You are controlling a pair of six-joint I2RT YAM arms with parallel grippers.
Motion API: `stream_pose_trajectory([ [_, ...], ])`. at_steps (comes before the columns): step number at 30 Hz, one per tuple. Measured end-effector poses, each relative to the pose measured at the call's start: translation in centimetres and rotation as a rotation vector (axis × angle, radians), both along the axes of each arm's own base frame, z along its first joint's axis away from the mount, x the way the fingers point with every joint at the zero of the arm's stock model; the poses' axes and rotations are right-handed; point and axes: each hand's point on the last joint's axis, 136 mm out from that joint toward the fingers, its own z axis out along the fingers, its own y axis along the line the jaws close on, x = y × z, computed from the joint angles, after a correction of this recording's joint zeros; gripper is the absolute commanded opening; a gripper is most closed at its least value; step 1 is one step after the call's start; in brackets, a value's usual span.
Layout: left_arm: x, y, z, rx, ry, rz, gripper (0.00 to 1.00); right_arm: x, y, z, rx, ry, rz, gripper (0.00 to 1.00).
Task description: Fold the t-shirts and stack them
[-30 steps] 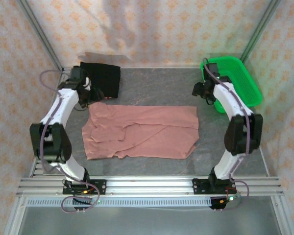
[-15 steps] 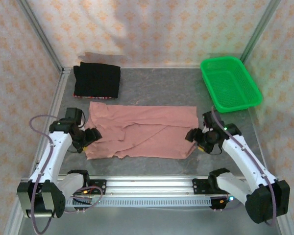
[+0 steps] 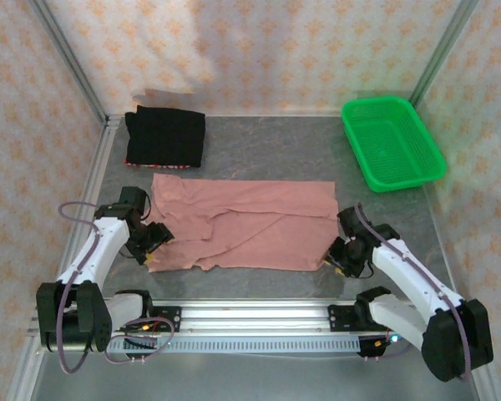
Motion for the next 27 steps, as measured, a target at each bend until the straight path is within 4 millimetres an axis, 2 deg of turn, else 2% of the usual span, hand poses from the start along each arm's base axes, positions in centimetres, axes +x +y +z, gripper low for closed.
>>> stream_pose_trajectory([
  [9, 0.6, 0.4, -2.1, 0.014, 0.014, 0.039, 0.64, 3.2, -0.4, -1.8, -0.066, -0.043, -0.038, 0.32],
  [15, 1.5, 0.5, -2.8, 0.015, -0.001, 0.04, 0.6, 4.3, -0.3, -3.1, -0.078, -0.029, -0.04, 0.24],
  [18, 1.3, 0.5, -3.6, 0.014, 0.012, 0.045, 0.47, 4.2, -0.4, -3.2, -0.087, -0.009, -0.043, 0.17],
  [23, 1.3, 0.7, -4.6, 0.023, 0.031, 0.062, 0.13, 4.0, -0.8, -3.0, -0.099, -0.001, -0.051, 0.07],
  [27, 1.5, 1.0, -4.5, 0.036, 0.019, 0.051, 0.01, 4.3, -1.5, -1.8, -0.115, -0.046, -0.061, 0.03],
])
